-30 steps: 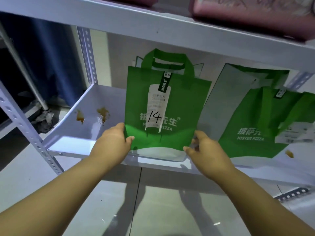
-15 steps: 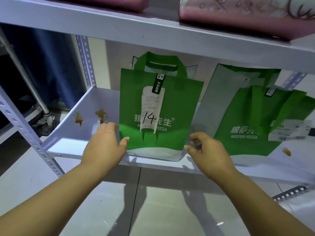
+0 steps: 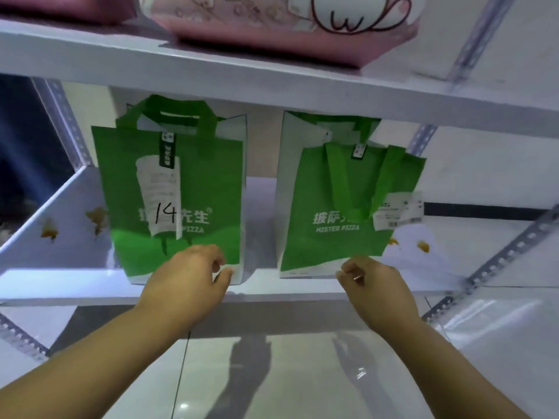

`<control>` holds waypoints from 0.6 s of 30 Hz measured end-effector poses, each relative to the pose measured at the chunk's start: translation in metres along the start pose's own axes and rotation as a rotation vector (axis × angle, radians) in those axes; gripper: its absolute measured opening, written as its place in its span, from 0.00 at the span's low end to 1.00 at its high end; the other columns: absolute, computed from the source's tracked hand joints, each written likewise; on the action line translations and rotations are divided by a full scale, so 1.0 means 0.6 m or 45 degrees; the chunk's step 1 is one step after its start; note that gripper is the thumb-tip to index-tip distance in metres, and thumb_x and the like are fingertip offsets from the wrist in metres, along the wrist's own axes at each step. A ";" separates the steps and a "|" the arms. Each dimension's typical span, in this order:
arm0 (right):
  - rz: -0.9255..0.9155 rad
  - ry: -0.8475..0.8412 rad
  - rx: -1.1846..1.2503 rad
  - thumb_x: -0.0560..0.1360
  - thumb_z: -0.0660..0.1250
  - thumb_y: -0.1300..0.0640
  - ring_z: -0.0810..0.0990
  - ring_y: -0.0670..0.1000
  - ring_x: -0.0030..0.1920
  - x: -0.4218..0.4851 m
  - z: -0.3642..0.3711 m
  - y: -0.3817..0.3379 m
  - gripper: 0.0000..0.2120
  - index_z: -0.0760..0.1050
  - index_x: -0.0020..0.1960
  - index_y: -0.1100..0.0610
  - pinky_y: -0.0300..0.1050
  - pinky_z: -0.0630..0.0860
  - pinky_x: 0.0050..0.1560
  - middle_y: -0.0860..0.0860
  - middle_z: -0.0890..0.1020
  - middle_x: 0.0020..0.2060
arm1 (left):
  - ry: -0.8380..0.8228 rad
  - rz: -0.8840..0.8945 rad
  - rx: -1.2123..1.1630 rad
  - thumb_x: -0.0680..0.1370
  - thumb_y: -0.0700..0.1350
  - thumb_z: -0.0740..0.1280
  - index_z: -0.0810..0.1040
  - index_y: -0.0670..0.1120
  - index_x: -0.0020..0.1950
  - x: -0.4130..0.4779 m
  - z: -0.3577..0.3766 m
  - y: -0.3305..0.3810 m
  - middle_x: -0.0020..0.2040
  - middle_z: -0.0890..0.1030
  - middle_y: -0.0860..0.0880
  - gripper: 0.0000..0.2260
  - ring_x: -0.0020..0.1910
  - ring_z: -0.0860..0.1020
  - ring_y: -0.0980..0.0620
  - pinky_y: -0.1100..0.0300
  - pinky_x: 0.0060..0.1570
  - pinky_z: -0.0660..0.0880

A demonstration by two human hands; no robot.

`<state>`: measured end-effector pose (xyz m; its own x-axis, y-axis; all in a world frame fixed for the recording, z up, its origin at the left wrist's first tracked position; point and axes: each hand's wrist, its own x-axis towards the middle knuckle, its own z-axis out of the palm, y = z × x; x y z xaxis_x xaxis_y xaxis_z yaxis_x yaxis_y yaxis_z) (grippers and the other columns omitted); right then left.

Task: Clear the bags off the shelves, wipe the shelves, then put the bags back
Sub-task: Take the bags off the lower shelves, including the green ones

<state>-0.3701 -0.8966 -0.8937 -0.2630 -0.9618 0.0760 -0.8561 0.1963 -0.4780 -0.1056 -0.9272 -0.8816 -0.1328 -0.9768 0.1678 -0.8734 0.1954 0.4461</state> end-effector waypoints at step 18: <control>0.026 -0.085 0.462 0.72 0.68 0.59 0.69 0.44 0.49 0.064 -0.016 0.113 0.23 0.66 0.63 0.48 0.26 0.64 0.36 0.43 0.74 0.53 | -0.289 0.122 -0.269 0.77 0.46 0.65 0.57 0.53 0.73 0.059 0.108 0.137 0.68 0.71 0.46 0.28 0.62 0.73 0.45 0.54 0.62 0.69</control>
<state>-0.4424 -0.9184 -0.9150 -0.2383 -0.9711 0.0117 -0.6342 0.1465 -0.7592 -0.2123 -0.9517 -0.8960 -0.3314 -0.9430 0.0284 -0.7382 0.2780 0.6146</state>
